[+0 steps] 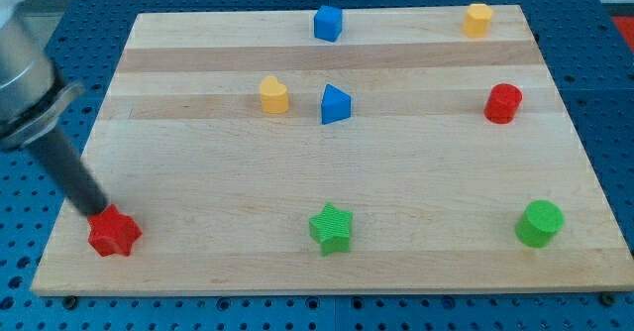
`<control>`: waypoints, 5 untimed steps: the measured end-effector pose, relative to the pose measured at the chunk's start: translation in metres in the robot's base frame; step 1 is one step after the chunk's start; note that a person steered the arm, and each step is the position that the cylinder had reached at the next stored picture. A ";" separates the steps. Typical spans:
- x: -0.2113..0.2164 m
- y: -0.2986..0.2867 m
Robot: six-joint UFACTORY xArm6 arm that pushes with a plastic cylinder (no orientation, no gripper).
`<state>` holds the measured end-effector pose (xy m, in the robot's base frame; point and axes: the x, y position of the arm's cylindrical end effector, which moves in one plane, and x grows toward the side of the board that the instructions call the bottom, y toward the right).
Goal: Move the red star upwards
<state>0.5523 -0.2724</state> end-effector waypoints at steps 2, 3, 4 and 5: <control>0.063 -0.014; 0.063 0.002; 0.062 0.013; 0.052 0.020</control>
<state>0.6047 -0.2522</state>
